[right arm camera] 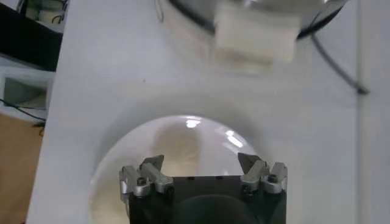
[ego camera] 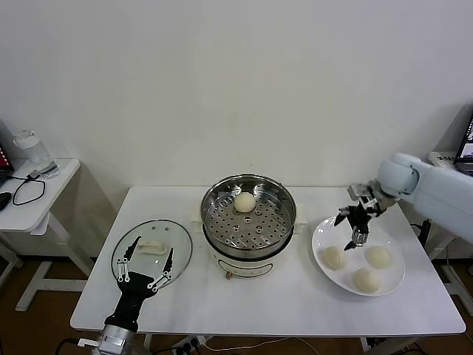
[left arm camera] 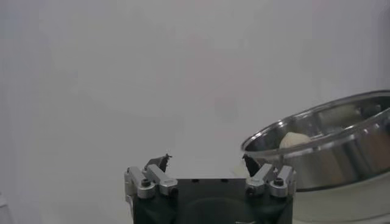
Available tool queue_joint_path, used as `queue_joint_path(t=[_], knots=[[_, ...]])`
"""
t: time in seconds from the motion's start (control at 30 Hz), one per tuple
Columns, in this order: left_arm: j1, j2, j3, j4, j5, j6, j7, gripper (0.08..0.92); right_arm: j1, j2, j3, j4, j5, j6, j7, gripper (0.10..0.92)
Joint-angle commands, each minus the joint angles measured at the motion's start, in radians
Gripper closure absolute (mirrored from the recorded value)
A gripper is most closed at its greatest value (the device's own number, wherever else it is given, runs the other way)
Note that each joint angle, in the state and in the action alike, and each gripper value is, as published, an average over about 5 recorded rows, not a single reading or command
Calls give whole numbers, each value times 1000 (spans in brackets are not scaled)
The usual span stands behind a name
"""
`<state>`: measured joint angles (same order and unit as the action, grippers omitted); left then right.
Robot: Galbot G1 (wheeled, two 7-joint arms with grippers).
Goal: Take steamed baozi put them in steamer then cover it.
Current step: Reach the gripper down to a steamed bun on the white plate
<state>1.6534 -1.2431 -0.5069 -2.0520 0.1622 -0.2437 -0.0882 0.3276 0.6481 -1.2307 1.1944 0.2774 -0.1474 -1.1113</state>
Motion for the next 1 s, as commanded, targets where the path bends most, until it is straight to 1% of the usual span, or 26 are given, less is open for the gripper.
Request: queue_joint_path(t=[0.03, 0.67, 1.0], knots=[[-3, -9, -18, 4, -2, 0, 0, 177, -136, -17, 62, -24, -28, -34, 35, 203], [2, -6, -35, -2, -5, -1, 6, 177, -186, 59, 101, -82, -57, -11, 81, 206], [0, -7, -36, 0, -7, -3, 6, 177, -186, 80, 100, -91, -66, -3, 94, 285]])
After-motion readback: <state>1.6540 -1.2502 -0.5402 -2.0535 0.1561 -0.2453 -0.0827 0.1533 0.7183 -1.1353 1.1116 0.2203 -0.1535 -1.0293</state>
